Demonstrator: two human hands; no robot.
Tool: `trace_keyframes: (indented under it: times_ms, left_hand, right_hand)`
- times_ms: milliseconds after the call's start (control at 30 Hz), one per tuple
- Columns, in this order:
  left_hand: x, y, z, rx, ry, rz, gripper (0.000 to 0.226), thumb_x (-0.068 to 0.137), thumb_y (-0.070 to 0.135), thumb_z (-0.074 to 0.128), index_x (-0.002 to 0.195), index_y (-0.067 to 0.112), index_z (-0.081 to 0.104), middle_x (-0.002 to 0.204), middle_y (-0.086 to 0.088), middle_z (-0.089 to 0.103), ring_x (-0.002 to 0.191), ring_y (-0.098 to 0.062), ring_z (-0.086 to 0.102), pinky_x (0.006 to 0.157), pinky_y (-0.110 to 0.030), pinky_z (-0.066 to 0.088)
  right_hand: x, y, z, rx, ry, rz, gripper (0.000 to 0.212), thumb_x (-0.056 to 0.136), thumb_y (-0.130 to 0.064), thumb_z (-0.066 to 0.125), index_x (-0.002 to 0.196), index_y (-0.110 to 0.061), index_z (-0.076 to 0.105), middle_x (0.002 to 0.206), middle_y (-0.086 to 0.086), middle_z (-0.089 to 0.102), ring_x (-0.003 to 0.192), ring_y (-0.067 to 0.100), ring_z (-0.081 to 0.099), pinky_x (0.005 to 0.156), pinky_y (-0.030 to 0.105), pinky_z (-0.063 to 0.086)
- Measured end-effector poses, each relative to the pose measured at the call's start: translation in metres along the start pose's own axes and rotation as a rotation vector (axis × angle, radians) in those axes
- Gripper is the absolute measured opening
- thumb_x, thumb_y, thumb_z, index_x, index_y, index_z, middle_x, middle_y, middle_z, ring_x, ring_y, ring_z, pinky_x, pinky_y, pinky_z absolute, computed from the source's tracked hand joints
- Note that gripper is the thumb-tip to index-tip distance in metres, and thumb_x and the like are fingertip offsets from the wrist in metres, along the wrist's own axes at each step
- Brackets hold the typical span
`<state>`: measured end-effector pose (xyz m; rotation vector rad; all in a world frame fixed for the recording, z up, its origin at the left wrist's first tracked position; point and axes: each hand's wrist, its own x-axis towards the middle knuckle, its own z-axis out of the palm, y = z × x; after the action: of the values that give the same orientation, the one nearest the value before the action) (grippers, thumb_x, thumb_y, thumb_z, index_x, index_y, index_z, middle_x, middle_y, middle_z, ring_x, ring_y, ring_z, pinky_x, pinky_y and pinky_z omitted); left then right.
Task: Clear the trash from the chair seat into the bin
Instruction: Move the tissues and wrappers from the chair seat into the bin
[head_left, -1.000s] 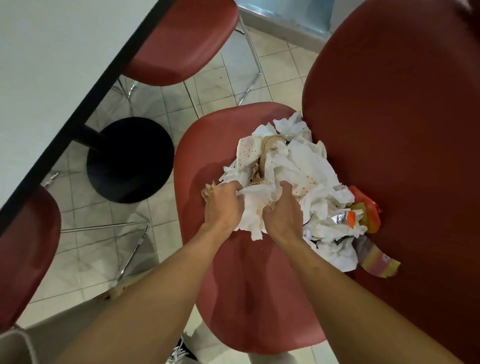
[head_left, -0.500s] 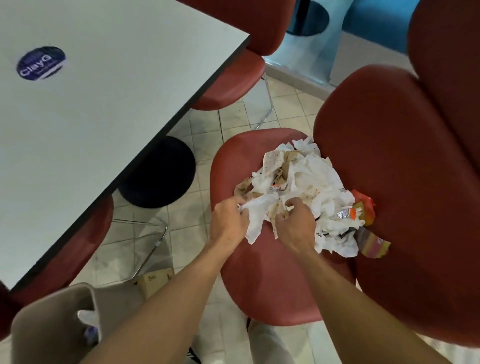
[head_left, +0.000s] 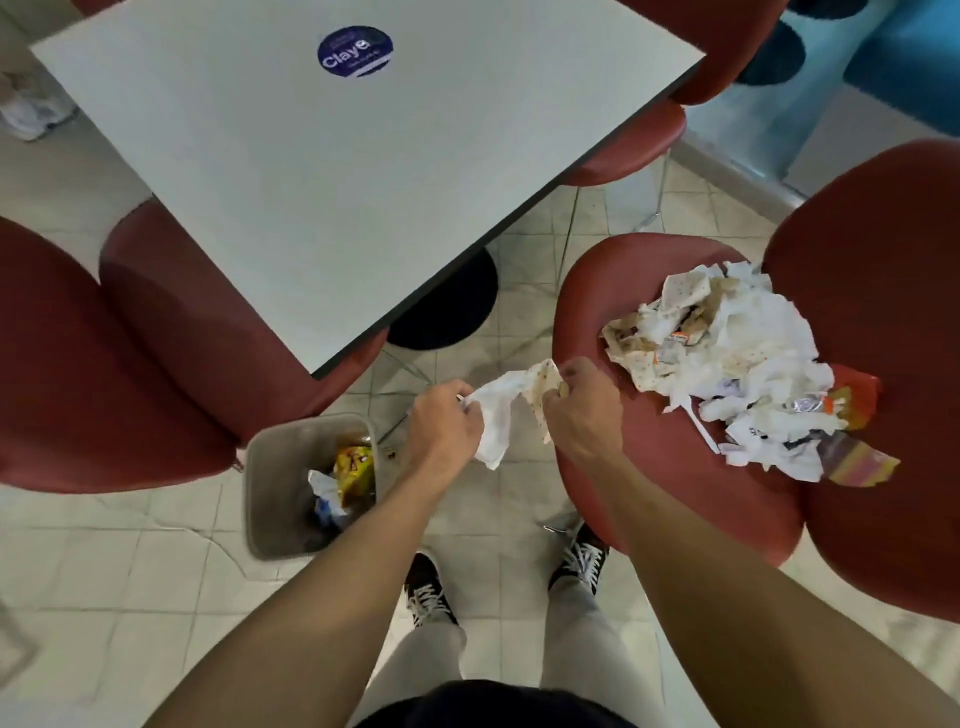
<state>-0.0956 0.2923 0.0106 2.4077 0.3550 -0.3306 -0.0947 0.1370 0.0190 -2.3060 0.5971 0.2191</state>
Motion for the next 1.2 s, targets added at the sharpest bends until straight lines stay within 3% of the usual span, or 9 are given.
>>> trace_keyframes:
  times_ms: [200, 333, 467, 633, 767, 1000, 1200]
  left_hand:
    - [-0.009, -0.075, -0.050, -0.046, 0.082, -0.116, 0.014, 0.087, 0.017, 0.059, 0.097, 0.018, 0.068, 0.098, -0.004, 0.070, 0.085, -0.023, 0.063, 0.074, -0.034, 0.055]
    - [-0.015, -0.122, -0.078, -0.067, 0.139, -0.183, 0.013, 0.085, 0.017, 0.059, 0.094, 0.018, 0.069, 0.092, -0.003, 0.071, 0.080, -0.020, 0.063, 0.071, -0.028, 0.050]
    - [-0.022, -0.162, -0.100, -0.076, 0.184, -0.259, 0.015, 0.085, 0.017, 0.059, 0.096, 0.016, 0.070, 0.092, -0.006, 0.071, 0.079, -0.023, 0.062, 0.067, -0.025, 0.044]
    - [-0.029, -0.199, -0.114, -0.082, 0.213, -0.327, 0.019, 0.084, 0.014, 0.058, 0.098, 0.014, 0.070, 0.094, -0.009, 0.071, 0.086, -0.027, 0.064, 0.072, -0.028, 0.047]
    - [-0.032, -0.219, -0.116, -0.072, 0.212, -0.342, 0.016, 0.085, 0.015, 0.060, 0.098, 0.014, 0.070, 0.097, -0.007, 0.070, 0.088, -0.026, 0.064, 0.069, -0.025, 0.043]
    - [-0.031, -0.232, -0.114, -0.057, 0.202, -0.308, 0.027, 0.084, 0.026, 0.068, 0.111, 0.022, 0.066, 0.114, -0.003, 0.063, 0.102, -0.024, 0.061, 0.083, -0.034, 0.050]
    - [-0.026, -0.216, -0.108, -0.041, 0.174, -0.298, 0.025, 0.084, 0.028, 0.065, 0.109, 0.028, 0.065, 0.111, 0.002, 0.067, 0.101, -0.022, 0.062, 0.081, -0.031, 0.047]
  right_hand:
    - [-0.039, -0.049, 0.058, 0.003, -0.115, -0.074, 0.032, 0.083, -0.015, 0.056, 0.114, -0.021, 0.060, 0.111, 0.004, 0.063, 0.090, 0.020, 0.061, 0.075, 0.028, 0.047]
    - [-0.064, -0.075, 0.099, -0.047, -0.175, -0.133, 0.028, 0.084, -0.014, 0.056, 0.111, -0.020, 0.058, 0.106, -0.002, 0.061, 0.086, 0.016, 0.057, 0.070, 0.026, 0.045]
    - [-0.085, -0.097, 0.136, -0.072, -0.249, -0.154, 0.029, 0.082, -0.015, 0.056, 0.111, -0.020, 0.058, 0.108, 0.005, 0.064, 0.095, 0.024, 0.060, 0.082, 0.040, 0.054]
    - [-0.103, -0.112, 0.168, -0.100, -0.325, -0.168, 0.031, 0.084, -0.014, 0.054, 0.114, -0.020, 0.057, 0.105, 0.005, 0.065, 0.090, 0.023, 0.060, 0.071, 0.030, 0.048]
    - [-0.114, -0.124, 0.184, -0.145, -0.346, -0.179, 0.031, 0.085, -0.013, 0.054, 0.116, -0.019, 0.056, 0.103, 0.001, 0.061, 0.087, 0.018, 0.053, 0.070, 0.024, 0.035]
    - [-0.120, -0.124, 0.196, -0.128, -0.360, -0.207, 0.031, 0.086, -0.023, 0.061, 0.116, -0.021, 0.055, 0.114, 0.003, 0.059, 0.093, 0.018, 0.054, 0.075, 0.023, 0.035]
    - [-0.110, -0.111, 0.180, -0.126, -0.349, -0.179, 0.041, 0.087, -0.018, 0.063, 0.127, -0.018, 0.054, 0.125, 0.006, 0.055, 0.107, 0.020, 0.055, 0.082, 0.025, 0.040]
